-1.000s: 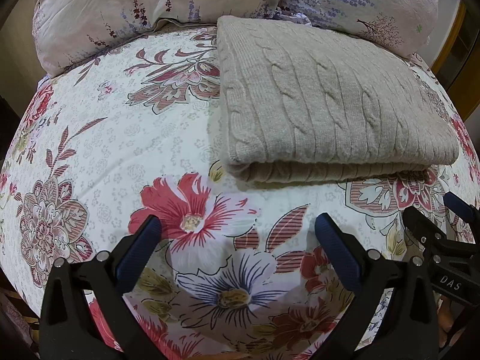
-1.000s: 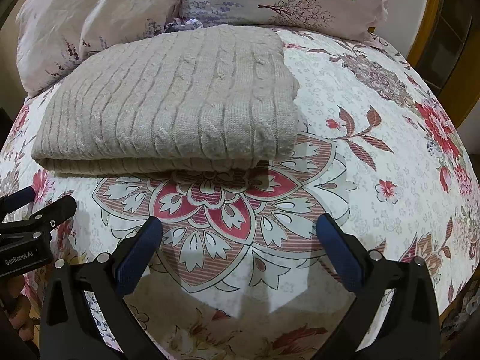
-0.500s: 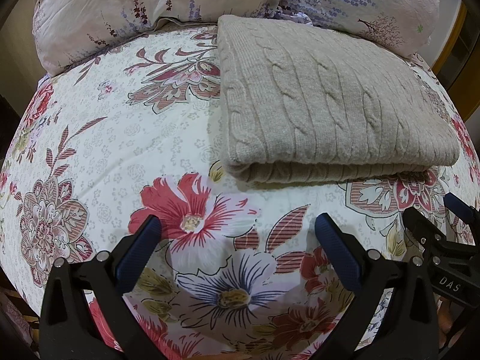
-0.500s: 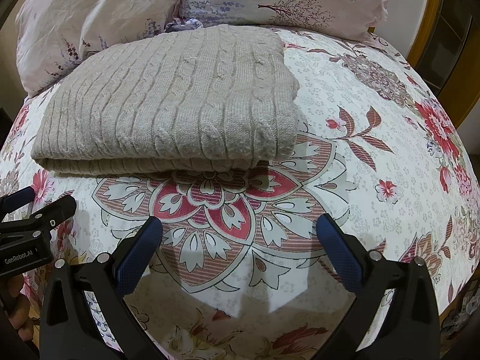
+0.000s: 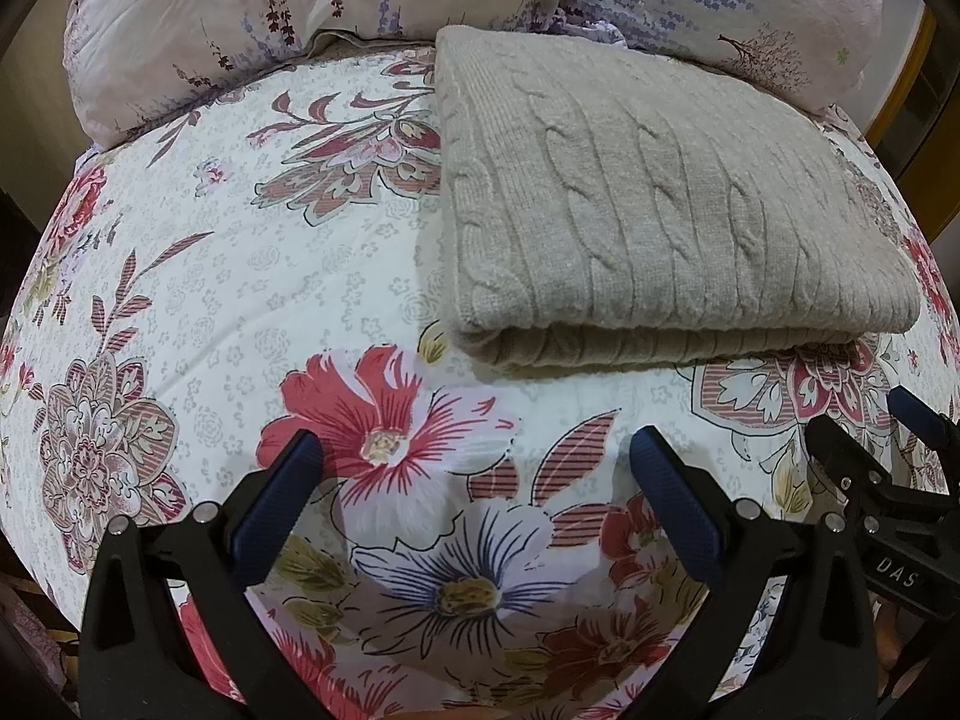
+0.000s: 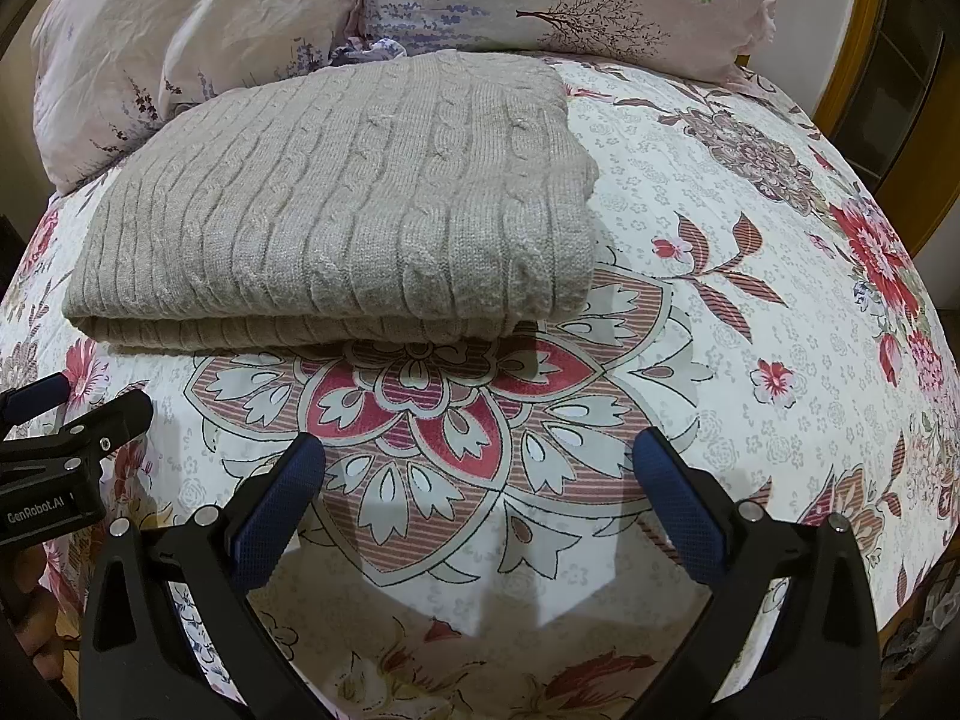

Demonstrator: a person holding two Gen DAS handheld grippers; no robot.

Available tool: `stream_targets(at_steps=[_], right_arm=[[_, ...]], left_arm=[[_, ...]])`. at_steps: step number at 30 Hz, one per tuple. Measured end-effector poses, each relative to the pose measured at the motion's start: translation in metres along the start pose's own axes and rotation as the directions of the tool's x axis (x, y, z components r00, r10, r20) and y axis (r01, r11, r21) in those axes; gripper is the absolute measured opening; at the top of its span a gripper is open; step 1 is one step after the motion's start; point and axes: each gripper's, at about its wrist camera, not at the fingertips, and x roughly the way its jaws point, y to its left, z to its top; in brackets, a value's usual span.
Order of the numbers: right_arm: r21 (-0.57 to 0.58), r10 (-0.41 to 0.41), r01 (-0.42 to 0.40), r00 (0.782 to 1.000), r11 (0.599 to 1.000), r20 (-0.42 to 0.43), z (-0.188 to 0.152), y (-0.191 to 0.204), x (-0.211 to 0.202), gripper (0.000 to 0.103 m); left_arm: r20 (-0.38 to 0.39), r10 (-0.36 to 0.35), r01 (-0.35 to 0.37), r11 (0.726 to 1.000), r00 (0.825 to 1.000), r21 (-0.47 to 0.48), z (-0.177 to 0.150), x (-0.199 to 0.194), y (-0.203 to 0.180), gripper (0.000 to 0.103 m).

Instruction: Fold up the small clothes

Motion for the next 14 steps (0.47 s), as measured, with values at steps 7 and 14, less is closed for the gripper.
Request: stream_targets(at_steps=[7,14], right_arm=[[0.001,-0.001,0.001,1.0,1.0,0.0,-0.0002,0.0001,0.0,0.102],[0.001,-0.001,0.001,1.0,1.0,0.001,-0.0004,0.0001,0.0,0.102]], left_arm=[[-0.005,-0.001,0.001,1.0,1.0,0.006,0.0029,0.001,0.0014,0.101],[0.016,-0.001,0.001,1.0,1.0,0.007,-0.0012,-0.0016,0.0007,0.101]])
